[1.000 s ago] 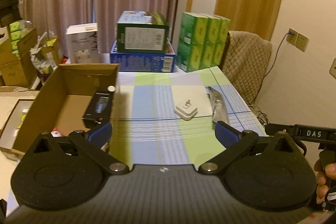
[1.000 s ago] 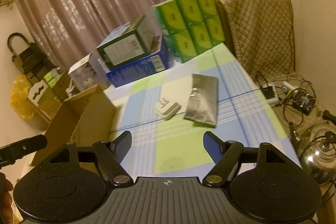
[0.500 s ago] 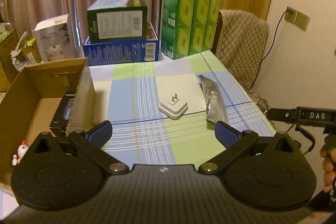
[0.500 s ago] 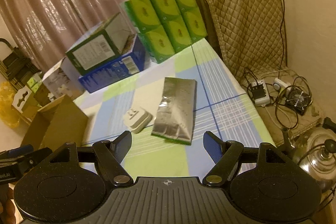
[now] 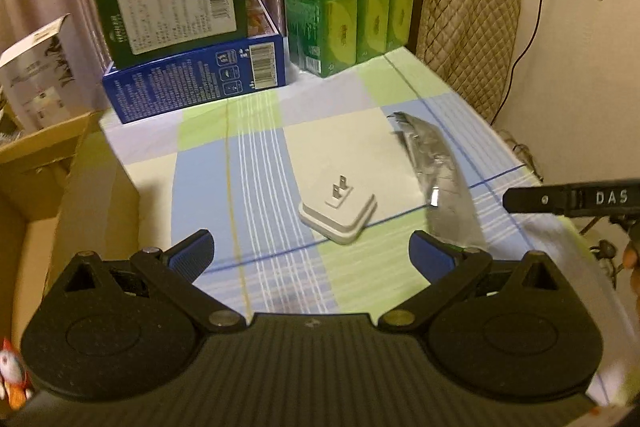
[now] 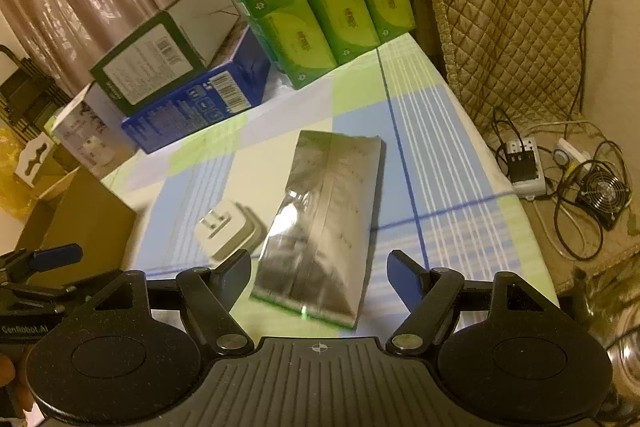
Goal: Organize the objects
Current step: 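Withdraw both tools from the box and move toward the plug and foil bag, then grasp the silver foil bag with the right tool while the left tool grasps the white plug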
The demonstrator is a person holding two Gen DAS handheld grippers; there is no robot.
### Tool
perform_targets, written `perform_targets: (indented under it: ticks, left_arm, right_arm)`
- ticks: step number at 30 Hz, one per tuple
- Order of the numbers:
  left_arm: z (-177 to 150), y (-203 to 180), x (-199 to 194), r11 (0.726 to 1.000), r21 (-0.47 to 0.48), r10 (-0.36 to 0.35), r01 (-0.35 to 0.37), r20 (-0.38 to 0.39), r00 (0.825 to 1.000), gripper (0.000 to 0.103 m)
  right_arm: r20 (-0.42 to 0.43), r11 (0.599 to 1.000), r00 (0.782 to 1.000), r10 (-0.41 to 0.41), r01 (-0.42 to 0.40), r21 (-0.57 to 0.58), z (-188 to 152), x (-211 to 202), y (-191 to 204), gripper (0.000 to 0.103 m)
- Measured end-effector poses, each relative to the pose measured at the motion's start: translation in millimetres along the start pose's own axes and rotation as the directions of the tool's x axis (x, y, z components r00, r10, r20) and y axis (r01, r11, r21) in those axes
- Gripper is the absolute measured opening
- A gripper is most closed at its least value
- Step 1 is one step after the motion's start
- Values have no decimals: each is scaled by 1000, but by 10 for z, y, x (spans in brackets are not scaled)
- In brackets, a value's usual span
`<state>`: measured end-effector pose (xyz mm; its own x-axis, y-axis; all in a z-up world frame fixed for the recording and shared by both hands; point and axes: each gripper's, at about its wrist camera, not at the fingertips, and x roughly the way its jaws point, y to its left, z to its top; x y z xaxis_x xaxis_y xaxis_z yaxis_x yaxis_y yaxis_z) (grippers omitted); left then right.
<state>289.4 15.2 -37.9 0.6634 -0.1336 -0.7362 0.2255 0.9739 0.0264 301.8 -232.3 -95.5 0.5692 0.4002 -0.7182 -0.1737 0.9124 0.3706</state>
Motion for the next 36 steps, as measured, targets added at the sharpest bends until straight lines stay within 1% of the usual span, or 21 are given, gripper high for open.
perform_targets:
  ticks: [5, 9, 10, 18, 19, 23, 25, 28, 30, 31, 36]
  left_arm:
    - [153, -4, 289, 999, 51, 18, -17, -26, 1000, 102]
    - [243, 7, 423, 998, 58, 20, -18, -35, 999, 102]
    - [254, 8, 443, 998, 61, 19, -17, -35, 999, 102]
    - [297, 13, 546, 998, 71, 0, 3, -49, 999, 102]
    - [297, 10, 561, 998, 70, -1, 5, -52, 999, 102]
    - [287, -9, 618, 997, 75, -12, 16, -63, 998, 102]
    - [282, -19, 653, 997, 78, -15, 21, -69, 997, 102]
    - [283, -57, 710, 995, 93, -20, 28, -86, 996, 100]
    - [298, -86, 767, 994, 105, -23, 34, -104, 994, 96]
    - [307, -102, 801, 993, 110, -27, 40, -111, 993, 95]
    - [309, -192, 983, 985, 161, -39, 59, -123, 992, 92]
  right_arm:
    - [-23, 1000, 1000, -2, 2, -24, 187, 316, 19, 72]
    - [-44, 999, 998, -33, 31, -40, 278, 546, 3, 72]
    - [-49, 998, 998, -41, 39, -42, 290, 598, -6, 72]
    - [-98, 1000, 995, -26, 24, -15, 275, 918, -62, 72]
    - [-101, 1000, 995, -26, 25, -12, 267, 938, -62, 69]
    - [-96, 999, 994, -41, 39, -28, 257, 924, -35, 62]
    - [-101, 999, 994, -43, 40, -33, 261, 896, -34, 56]
    - [-112, 996, 991, -70, 63, -64, 226, 809, 1, 53]
    - [-113, 992, 989, -92, 81, -95, 167, 731, 35, 53]
    - [-115, 991, 989, -98, 87, -100, 124, 686, 37, 53]
    - [-108, 993, 989, -99, 91, -73, -139, 425, -71, 53]
